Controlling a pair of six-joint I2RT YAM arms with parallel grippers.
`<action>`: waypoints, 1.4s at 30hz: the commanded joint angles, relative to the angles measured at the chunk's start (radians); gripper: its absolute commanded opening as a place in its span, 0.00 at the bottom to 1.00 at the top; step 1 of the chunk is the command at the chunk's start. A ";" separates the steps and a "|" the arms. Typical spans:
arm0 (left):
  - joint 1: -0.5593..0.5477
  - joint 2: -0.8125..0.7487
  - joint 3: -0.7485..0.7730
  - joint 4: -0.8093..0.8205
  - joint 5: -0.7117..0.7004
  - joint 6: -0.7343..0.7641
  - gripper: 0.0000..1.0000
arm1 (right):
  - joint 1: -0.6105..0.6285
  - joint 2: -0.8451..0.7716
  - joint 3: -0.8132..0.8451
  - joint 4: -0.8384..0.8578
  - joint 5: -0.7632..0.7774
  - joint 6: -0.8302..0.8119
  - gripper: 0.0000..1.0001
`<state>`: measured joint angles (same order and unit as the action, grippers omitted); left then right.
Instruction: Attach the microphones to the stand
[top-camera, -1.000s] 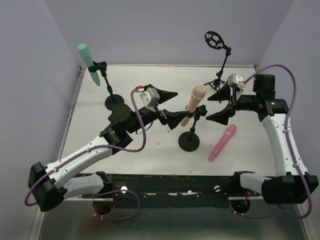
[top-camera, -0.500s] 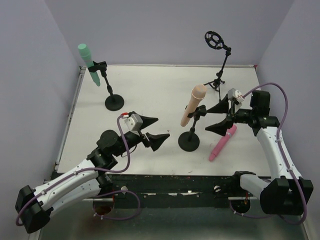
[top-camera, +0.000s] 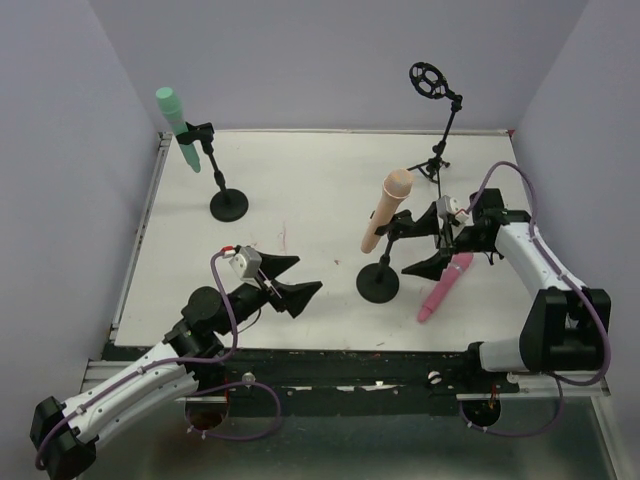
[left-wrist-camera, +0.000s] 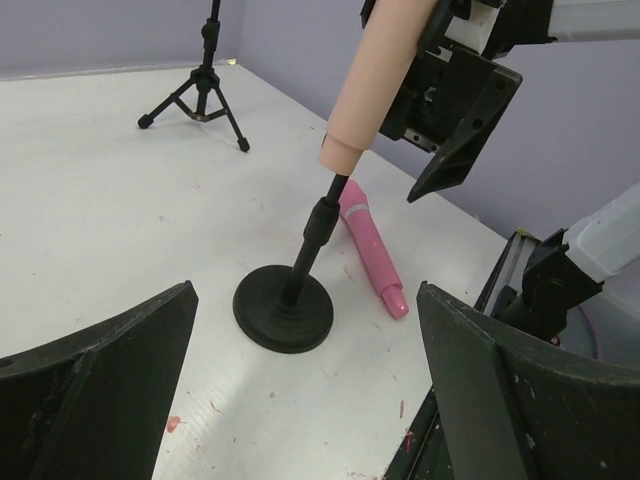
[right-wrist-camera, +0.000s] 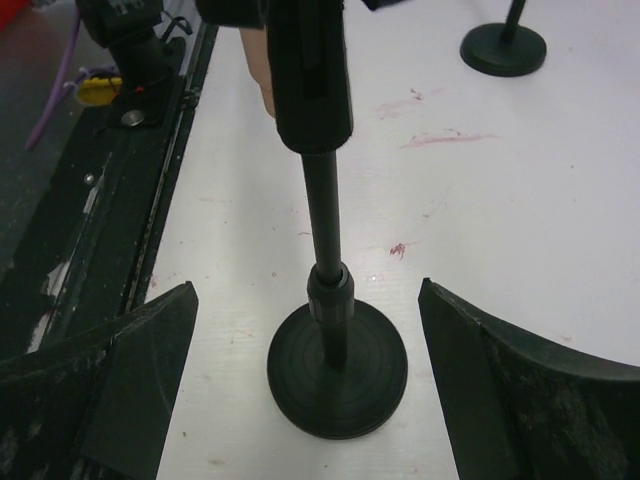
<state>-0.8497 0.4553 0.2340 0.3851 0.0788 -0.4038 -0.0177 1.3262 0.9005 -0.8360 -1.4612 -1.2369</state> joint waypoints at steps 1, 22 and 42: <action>0.005 -0.007 -0.007 -0.003 -0.028 -0.040 0.99 | 0.053 0.163 0.153 -0.514 -0.117 -0.604 0.98; 0.005 0.019 0.094 -0.114 -0.007 -0.020 0.99 | 0.098 0.205 0.241 -0.588 -0.136 -0.480 1.00; 0.003 -0.029 0.073 -0.140 0.006 -0.041 0.99 | -0.073 -0.212 0.069 0.395 0.449 0.763 1.00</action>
<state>-0.8497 0.4320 0.3023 0.2596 0.0589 -0.4461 -0.0853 1.2392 1.0149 -0.8421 -1.2572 -0.9405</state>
